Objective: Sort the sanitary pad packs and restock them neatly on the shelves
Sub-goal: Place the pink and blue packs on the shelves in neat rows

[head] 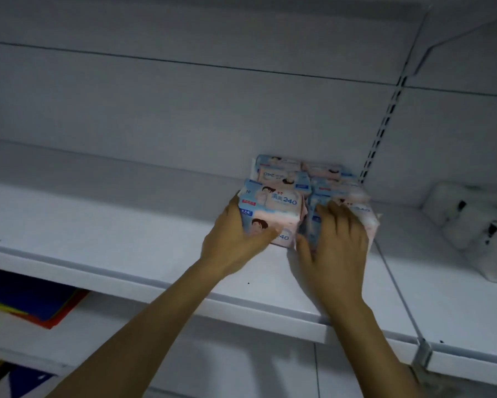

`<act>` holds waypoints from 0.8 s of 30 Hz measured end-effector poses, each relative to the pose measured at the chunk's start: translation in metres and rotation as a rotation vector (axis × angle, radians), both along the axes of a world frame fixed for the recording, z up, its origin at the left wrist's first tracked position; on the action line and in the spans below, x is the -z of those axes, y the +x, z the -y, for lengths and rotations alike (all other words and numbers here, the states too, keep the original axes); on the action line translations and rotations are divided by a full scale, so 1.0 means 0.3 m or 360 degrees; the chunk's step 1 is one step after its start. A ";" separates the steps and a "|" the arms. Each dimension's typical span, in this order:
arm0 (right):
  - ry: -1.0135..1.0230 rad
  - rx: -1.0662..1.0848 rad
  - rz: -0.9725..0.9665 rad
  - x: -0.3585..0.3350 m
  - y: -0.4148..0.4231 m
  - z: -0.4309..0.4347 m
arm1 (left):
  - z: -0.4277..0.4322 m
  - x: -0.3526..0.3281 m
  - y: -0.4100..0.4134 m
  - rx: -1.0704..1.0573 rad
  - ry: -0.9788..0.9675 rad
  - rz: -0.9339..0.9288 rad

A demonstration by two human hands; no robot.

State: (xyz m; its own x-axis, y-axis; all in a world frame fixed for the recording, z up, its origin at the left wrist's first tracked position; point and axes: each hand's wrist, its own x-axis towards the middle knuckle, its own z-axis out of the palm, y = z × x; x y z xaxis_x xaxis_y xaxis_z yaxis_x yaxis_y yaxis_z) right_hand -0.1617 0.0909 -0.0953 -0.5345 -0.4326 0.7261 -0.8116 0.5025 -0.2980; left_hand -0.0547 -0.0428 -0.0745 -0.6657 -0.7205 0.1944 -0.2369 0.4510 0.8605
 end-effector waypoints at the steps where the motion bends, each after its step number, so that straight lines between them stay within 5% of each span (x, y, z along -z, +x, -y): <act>1: -0.0017 0.0008 -0.0030 -0.004 0.000 0.001 | -0.003 0.004 -0.005 0.0034 -0.0056 0.0056; 8: -0.0359 -0.0055 0.0092 -0.001 -0.011 -0.004 | -0.012 0.038 -0.094 -0.0185 -0.0250 0.0121; 19: -0.0218 -0.0082 0.0137 0.001 -0.008 0.004 | -0.005 0.036 -0.084 -0.0198 -0.0394 0.0188; 24: -0.0197 -0.0167 0.0065 -0.027 0.035 -0.012 | -0.025 0.007 -0.021 0.0007 -0.0143 0.0036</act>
